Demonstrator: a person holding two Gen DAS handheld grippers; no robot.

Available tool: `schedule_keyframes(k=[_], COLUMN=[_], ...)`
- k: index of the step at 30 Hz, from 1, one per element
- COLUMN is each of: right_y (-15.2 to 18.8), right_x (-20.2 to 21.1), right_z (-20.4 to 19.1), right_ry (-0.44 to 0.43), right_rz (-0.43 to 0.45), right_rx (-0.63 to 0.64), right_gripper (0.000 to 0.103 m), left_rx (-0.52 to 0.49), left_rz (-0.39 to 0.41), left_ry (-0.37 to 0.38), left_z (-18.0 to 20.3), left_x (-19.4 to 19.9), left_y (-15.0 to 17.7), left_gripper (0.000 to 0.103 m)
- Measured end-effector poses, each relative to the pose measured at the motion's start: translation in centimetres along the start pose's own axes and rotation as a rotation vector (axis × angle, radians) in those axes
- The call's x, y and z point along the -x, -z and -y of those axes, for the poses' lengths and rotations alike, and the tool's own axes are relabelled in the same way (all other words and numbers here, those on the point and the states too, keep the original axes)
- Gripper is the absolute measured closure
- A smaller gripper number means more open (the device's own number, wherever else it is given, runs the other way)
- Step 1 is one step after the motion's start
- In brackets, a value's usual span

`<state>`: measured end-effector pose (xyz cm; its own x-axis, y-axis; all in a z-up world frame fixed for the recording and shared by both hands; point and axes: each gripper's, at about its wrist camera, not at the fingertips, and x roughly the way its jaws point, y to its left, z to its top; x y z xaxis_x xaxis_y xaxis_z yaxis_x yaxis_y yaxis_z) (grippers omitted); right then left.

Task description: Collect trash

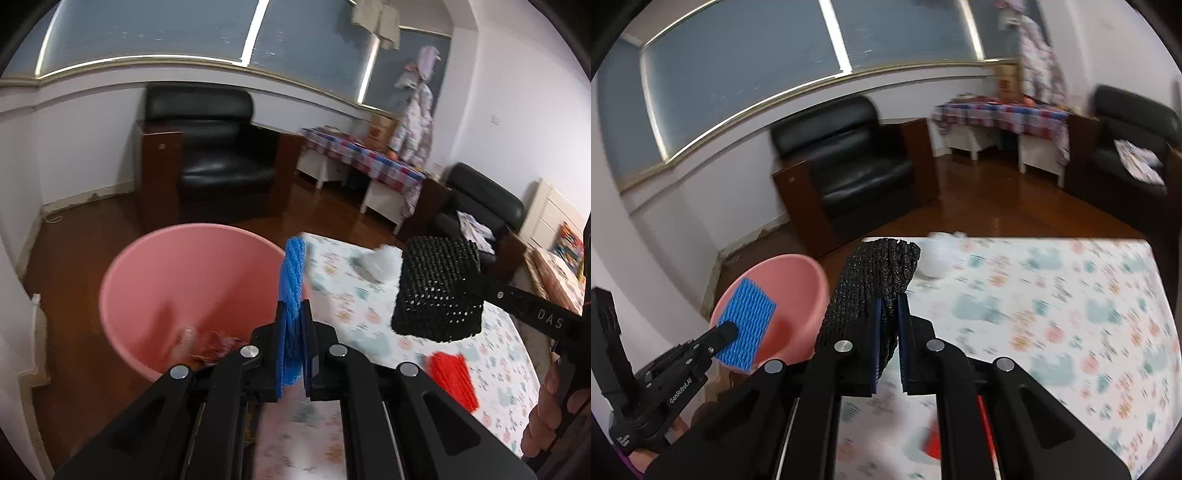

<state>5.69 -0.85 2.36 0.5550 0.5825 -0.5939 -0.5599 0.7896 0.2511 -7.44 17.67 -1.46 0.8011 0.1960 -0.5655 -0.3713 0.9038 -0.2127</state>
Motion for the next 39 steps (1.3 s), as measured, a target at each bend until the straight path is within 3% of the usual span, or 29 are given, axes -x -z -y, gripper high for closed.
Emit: schedule_keyframes(k=[10, 17, 26, 31, 39], right_y=[-0.8, -0.3, 0.4, 0.6, 0.7], right_x=[-5.3, -8.0, -9.7, -10.3, -10.0], right_z=[-8.0, -9.6, -10.7, -10.9, -10.2], right_ry=[-0.022, -0.026, -0.092, -0.145, -0.191], right_rz=[-0.038, -0.088, -0.133, -0.166, -0.180], right_rx=[0.177, 0.188, 0.155, 0.118, 0.068], right_gripper=[0.094, 0.094, 0.094, 0.093, 0.084], left_rx=[0.052, 0.067, 0.091, 0.108, 0.106], left_rz=[-0.011, -0.034, -0.051, -0.054, -0.053], left_ry=[-0.078, -0.089, -0.102, -0.113, -0.124], left_z=[-4.9, -6.4, -7.1, -7.7, -7.4], left_x=[0.0, -0.9, -1.9, -1.9, -1.7], left_y=[-0.7, -0.6, -0.4, -0.4, -0.3], left_gripper=[0.097, 0.097, 0.096, 0.078, 0.072])
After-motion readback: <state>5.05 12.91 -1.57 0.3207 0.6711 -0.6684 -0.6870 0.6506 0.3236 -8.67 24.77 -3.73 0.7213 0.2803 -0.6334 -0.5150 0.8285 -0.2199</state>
